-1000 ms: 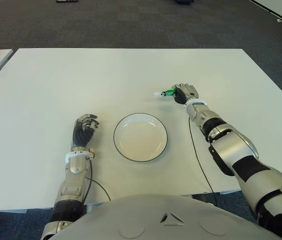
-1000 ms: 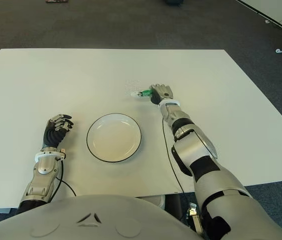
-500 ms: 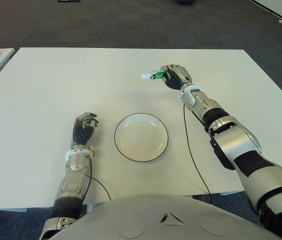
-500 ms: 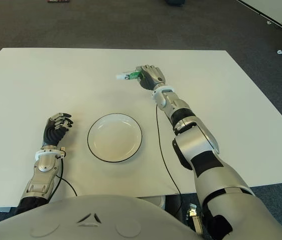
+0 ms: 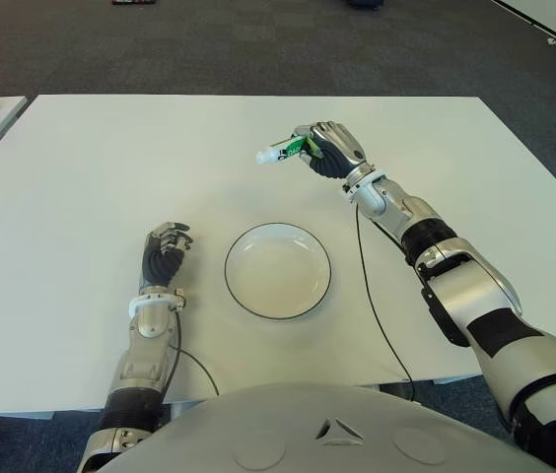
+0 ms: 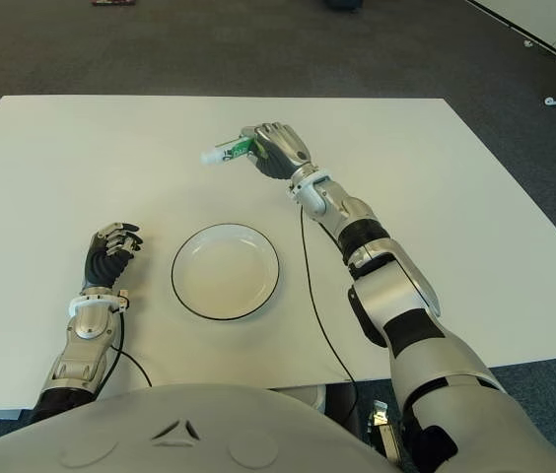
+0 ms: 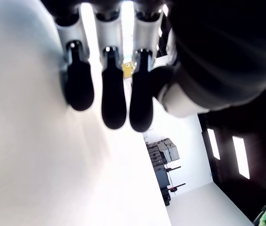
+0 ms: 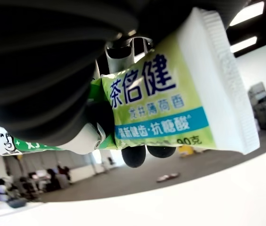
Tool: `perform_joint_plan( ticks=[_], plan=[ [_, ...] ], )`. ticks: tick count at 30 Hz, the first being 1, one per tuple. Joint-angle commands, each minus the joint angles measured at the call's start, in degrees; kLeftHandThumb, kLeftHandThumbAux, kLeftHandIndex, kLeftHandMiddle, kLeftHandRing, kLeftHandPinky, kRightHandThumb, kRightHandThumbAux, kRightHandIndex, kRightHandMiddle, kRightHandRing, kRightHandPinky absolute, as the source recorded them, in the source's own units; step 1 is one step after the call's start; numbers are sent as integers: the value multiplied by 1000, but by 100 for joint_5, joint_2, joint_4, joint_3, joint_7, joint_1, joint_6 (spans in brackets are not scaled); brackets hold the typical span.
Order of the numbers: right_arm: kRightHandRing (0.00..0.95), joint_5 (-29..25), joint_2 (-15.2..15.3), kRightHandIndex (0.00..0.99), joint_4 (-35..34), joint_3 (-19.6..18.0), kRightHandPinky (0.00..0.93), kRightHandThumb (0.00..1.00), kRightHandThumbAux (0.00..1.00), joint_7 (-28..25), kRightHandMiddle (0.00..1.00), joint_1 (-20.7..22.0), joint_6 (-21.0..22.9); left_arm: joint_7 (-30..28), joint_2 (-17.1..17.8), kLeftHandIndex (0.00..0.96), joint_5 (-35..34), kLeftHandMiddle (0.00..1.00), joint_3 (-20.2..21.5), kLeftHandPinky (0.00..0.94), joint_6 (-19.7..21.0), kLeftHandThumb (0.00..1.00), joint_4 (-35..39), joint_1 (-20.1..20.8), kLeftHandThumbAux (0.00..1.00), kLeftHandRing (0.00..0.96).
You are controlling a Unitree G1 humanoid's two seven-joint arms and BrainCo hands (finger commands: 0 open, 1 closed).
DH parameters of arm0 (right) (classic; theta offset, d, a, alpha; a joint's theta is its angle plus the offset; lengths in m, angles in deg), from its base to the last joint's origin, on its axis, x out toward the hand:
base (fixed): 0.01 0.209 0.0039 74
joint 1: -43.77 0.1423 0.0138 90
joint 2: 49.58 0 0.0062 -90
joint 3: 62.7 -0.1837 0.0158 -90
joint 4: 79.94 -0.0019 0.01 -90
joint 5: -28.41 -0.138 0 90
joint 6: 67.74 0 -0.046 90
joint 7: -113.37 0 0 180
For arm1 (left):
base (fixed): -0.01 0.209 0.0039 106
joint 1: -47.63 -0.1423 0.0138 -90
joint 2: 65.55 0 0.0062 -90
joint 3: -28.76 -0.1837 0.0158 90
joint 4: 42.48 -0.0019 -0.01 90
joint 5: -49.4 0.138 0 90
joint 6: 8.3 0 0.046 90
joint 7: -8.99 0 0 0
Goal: Put the toothpaste on the table into the plate.
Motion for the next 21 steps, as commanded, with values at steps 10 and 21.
perform_joint_plan(
  ticks=[10,21],
  plan=[
    [839,40,114,440,-1150,407,837,711,719,-904,845,-843,-943,-66,7,427,-105,550,-8,513,53,703,-171,-1,720,559],
    [850,343,197,440,-1325,560,867,713,717,-1030,869,-1036,-1382,-19,-7,428,-41,550,-39,502,124,705,-71,-66,719,547]
  ],
)
